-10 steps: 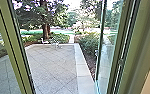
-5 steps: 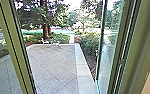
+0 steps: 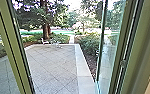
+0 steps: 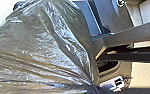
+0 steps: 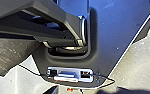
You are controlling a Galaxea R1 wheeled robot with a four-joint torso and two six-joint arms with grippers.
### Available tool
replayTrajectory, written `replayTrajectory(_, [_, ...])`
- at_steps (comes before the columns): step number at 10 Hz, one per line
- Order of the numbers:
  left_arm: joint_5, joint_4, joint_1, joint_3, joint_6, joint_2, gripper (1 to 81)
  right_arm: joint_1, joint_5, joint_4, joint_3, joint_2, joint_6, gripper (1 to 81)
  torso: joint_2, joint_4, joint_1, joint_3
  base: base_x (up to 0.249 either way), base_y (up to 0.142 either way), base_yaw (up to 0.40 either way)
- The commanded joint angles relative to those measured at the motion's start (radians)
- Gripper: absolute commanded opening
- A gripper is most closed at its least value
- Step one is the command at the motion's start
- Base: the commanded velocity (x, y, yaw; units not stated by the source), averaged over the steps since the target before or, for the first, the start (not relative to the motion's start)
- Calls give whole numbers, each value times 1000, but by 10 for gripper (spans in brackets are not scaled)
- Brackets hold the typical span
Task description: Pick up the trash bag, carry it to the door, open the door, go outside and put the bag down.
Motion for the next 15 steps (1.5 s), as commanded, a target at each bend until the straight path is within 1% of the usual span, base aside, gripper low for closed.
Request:
replayTrajectory(1, [50,6,-54,3,5,-2,10,51,-50,-6,6,10,-1,811,0,0,0,0,86,0,0])
replayTrajectory(15, [53,7,-54,3,5,-2,10,54,-50,-9,6,11,-3,811,0,0,0,0,88,0,0])
